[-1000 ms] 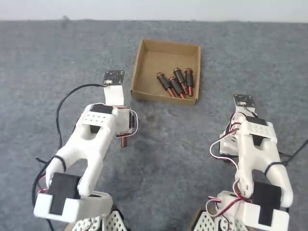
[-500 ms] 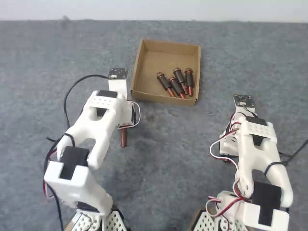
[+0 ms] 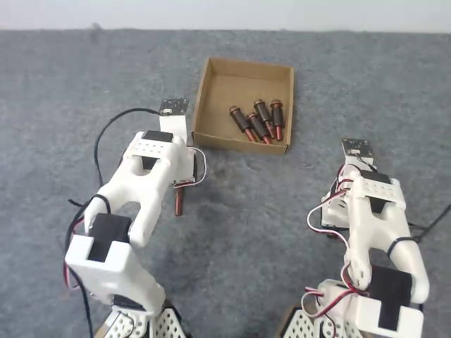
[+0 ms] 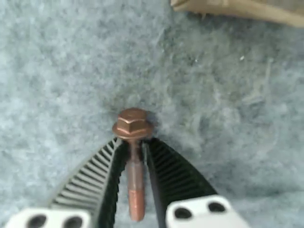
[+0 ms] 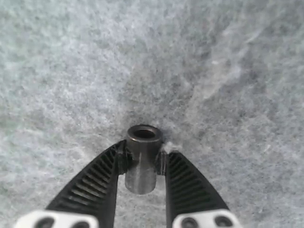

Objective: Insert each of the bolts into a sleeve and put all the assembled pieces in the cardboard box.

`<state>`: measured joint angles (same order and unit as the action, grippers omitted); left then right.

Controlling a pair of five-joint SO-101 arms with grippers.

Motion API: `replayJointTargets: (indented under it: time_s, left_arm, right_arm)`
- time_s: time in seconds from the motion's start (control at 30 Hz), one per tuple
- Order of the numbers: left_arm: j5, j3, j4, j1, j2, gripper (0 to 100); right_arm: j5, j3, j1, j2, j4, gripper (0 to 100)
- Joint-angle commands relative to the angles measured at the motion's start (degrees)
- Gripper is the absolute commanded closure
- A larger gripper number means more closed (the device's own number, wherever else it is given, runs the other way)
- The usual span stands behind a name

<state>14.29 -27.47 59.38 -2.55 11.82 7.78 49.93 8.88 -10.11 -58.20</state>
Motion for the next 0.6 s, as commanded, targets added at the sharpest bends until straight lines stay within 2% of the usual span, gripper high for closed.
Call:
replayJointTargets:
  time_s: [0.0, 0.13, 0.37, 0.57]
  left_arm:
    - [0.2, 2.0, 0.0, 1.7, -0.4, 99]
    - [0.2, 1.9, -2.5, 5.5, -1.5, 99]
    - [0.2, -3.0, -13.5, 17.0, -6.9, 99]
    - [0.2, -4.7, -13.3, 20.3, -7.5, 99]
  right_arm:
    - [0.8, -0.7, 1.0, 0.6, -0.9, 99.2]
    - [0.8, -0.7, 1.0, 0.6, -0.6, 99.2]
    - [0.8, -1.4, 0.7, 0.0, 0.9, 99.2]
    - [0.8, -8.4, 1.0, 0.5, 6.6, 99.2]
